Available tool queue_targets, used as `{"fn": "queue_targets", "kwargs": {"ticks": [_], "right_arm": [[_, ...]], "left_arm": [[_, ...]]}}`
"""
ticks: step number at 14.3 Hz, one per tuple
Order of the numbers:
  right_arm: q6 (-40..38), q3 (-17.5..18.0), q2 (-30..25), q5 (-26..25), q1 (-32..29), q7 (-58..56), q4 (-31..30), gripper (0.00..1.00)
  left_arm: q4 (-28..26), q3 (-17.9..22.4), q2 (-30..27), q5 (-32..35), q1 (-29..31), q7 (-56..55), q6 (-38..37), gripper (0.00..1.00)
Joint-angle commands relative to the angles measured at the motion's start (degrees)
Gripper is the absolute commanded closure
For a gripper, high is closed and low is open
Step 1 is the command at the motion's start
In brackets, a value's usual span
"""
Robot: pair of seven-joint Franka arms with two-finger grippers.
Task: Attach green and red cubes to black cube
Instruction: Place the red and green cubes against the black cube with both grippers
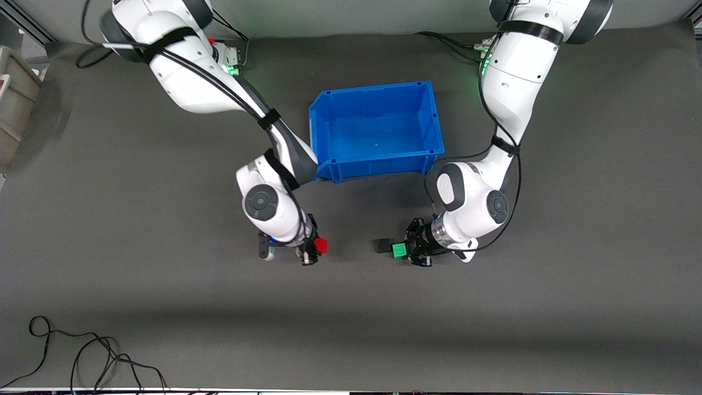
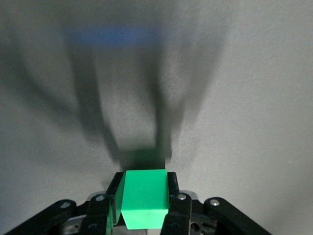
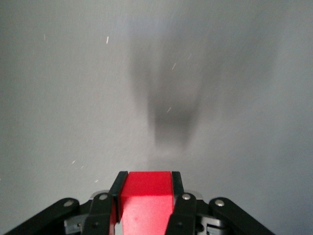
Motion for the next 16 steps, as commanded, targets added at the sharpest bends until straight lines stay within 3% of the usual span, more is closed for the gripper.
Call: {"fn": "queue_targets", "kwargs": {"ticks": [1,5,10,11,12,13,16], "right_arm": [[4.67,-0.60,5.90,0.50,3.20,4.26,5.81,0.79],[4.76,-0.69,9.51,0.32,6.72,6.19,9.94,0.80],[4.68,-0.78,10.48,-0.20,8.58,7.08,9.77,0.80],[4.59,-0.78,10.83,-0.38,8.58,6.91,9.77,0.80],[4.50,-0.78,10.84,-2.12,8.67,6.91,9.60,0.80],[4.41,-0.78,10.92,-4.05,8.67,6.99,9.16,0.80],[3.45,-0.60,10.84,-4.16,8.67,6.99,8.72,0.80]], "left_arm": [[0.46,0.77,0.07,-0.38,-1.29,-2.29,-0.99,0.67],[0.28,0.68,-0.29,-0.47,-3.22,-3.95,-0.56,0.67],[1.17,0.68,-0.02,-0.56,-4.81,-5.98,0.33,0.63],[1.17,0.68,0.07,-0.38,-4.81,-5.89,0.33,0.52],[1.17,0.68,0.15,0.05,-4.81,-5.81,0.33,0.14],[1.25,0.68,0.15,0.23,-4.81,-5.72,0.33,0.00],[1.34,0.94,-0.46,0.32,-4.29,-5.10,-0.63,0.00]]}}
